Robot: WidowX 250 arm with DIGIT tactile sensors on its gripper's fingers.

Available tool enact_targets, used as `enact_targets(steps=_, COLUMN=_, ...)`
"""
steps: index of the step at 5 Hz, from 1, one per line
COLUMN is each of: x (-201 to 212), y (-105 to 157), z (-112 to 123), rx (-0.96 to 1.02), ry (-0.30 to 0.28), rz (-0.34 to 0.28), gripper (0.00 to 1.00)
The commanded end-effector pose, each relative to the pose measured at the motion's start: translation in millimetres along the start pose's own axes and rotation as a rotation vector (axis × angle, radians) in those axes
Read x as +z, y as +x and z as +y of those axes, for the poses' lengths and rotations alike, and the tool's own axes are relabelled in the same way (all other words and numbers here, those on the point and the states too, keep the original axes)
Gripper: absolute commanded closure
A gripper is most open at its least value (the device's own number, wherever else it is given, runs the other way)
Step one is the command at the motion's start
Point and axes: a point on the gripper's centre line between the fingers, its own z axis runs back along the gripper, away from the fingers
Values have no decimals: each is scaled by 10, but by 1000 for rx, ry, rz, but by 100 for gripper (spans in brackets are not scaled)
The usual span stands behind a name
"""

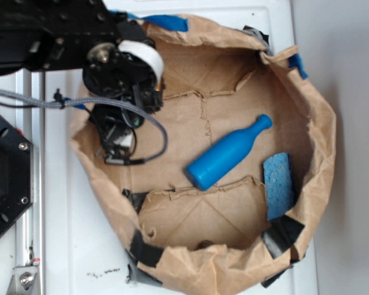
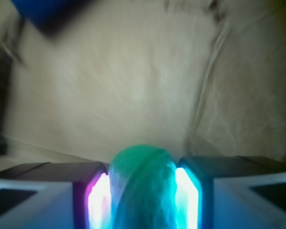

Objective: Grab the green ball.

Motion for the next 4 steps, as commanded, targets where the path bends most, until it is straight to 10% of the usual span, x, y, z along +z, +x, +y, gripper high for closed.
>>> enact_targets(steps=1, x=829, y=466, z=-380, rx=25, ry=30, rz=-147, gripper=100)
enact_targets(steps=4, x=1231, y=567, z=-428, rx=74, ry=71, rz=-177, gripper=100)
